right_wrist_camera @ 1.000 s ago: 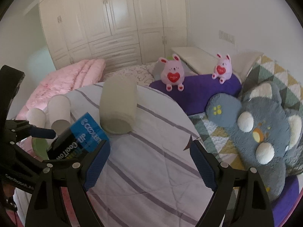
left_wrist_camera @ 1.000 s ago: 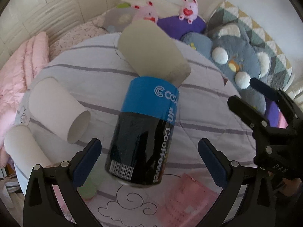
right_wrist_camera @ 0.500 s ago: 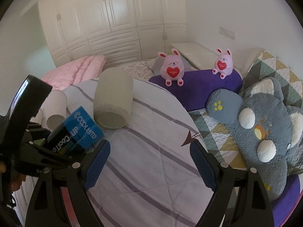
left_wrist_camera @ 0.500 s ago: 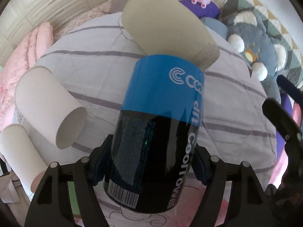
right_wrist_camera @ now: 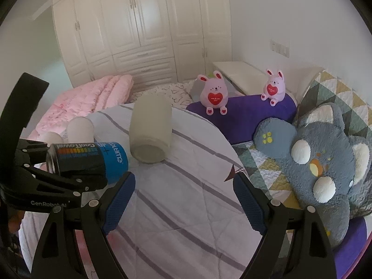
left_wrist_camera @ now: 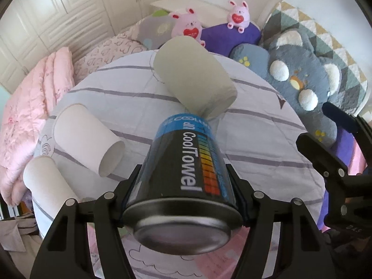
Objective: Flip cup upright
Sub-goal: 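Lift the tumbler with the left gripper and stand it on its rim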
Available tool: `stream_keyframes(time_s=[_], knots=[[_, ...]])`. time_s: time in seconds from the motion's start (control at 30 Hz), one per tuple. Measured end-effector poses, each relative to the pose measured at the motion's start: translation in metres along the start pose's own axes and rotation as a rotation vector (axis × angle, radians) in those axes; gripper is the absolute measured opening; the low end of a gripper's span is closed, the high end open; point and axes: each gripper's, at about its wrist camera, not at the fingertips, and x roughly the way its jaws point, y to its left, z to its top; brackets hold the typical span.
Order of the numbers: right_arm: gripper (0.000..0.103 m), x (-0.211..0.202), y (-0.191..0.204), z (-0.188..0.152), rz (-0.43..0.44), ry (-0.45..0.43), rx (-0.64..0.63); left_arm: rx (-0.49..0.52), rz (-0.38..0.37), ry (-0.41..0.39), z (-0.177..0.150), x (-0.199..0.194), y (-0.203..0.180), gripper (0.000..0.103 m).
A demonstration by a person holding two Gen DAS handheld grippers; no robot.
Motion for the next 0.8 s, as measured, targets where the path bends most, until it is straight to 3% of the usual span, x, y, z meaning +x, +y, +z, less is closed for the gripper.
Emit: stream_keyframes(time_s=[0.27,0.4,0.5,0.8], knots=[[0.087,-0.018,0.002,-0.004,0.001,-0.024,-0.002,0.012,-0.019,-0.028,-0.010,-0.014,-0.011,0.068],[0.087,-0.020,0.004,-0.008,0.006,-0.020,0.001,0.009,-0.052,0.006,-0.016,-0.007,-0.012,0.068],[0.087,-0.022,0.003,-0.009,0.006,-0.023,0.002,-0.004,-0.034,0.000,-0.020,-0.007,-0.009,0.068],[0.087,-0.026,0.008,-0.006,0.016,-0.033,-0.004,-0.060,-0.053,-0.142,-0.034,-0.052,0.004,0.068]])
